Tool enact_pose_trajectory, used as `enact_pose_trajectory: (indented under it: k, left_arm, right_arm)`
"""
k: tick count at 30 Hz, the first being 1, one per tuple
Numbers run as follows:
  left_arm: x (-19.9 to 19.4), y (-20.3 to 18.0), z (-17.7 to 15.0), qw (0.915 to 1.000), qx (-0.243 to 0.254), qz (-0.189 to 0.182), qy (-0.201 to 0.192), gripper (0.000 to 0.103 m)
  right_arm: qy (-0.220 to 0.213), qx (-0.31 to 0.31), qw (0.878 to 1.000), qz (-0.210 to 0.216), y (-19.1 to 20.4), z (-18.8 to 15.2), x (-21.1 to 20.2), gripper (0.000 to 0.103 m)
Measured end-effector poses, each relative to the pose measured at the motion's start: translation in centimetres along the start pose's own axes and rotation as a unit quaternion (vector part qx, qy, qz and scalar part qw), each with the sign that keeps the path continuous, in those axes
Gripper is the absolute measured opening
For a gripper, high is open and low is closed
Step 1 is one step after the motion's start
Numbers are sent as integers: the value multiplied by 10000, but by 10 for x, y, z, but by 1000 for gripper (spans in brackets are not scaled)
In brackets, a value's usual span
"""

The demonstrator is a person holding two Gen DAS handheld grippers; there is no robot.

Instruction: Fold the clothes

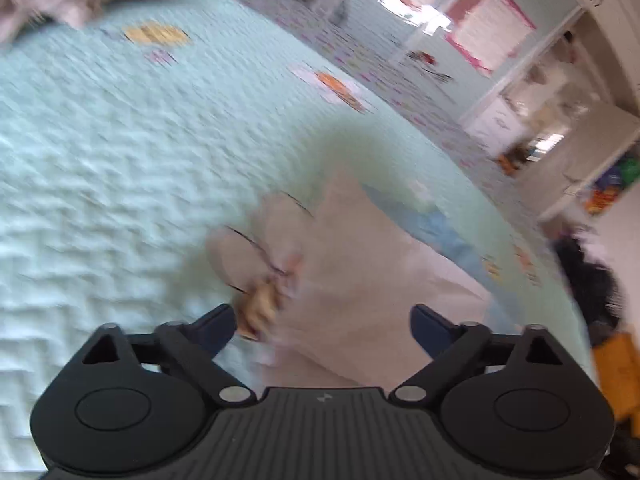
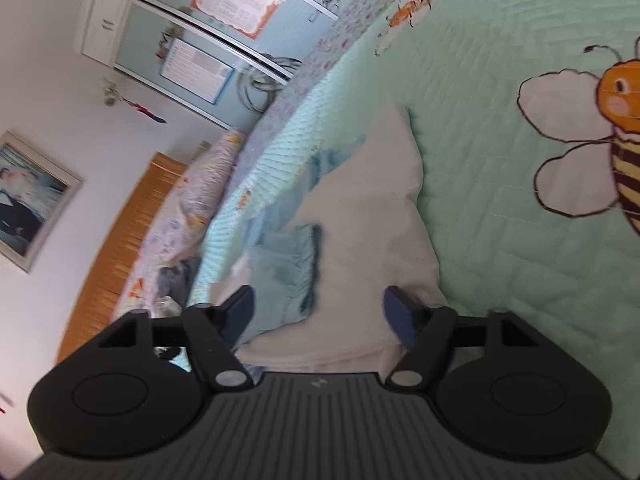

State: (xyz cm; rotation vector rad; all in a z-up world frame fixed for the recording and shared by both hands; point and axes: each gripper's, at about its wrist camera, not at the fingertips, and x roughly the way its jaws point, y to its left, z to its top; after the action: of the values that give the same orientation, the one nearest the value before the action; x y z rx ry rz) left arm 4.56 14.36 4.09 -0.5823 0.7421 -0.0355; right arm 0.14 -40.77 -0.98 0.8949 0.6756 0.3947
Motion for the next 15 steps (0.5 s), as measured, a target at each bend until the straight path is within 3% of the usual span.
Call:
enact_pose_trajectory:
  k: [1,2,7,9,10,11,12,14,15]
  left_arm:
    - [-7,0,2,9999,-44,-33,-95,98]
    - [-12,-1,3,9993,-144,-318,-102,100]
    - [3,-44,-14,9904,174,-1347,260,102]
    - [20,-41,-20,9943,318,-974,309,101]
    - [28,-37,-23,9960,392,-736,312,96]
    - [36,-33,-25,9972,466,-498,314,90]
    - [38,-29,-25,9976,464,-401,309,90]
    - [33,-21,-19,9979,376,-423,313,89]
    - [29,-19,-17,9979,332,-438,331,90]
  right_arm:
    - [-135,-68,9999,-12,5,-1,-7,94]
    - [-270,-122,9995,77,13,-1,-13,94]
    - [-591,252,9935,939,20,7,-15,99]
    - [-453,437,9937,923,9,10,-5,99]
    - [-287,535,9954,737,1,11,3,99]
    - [-53,600,9977,295,-7,10,9,97]
    - [103,476,9988,-70,-12,7,8,72]
    - [158,212,9996,-52,-11,6,-2,73]
    - [109,216,9997,46,-11,6,-8,84]
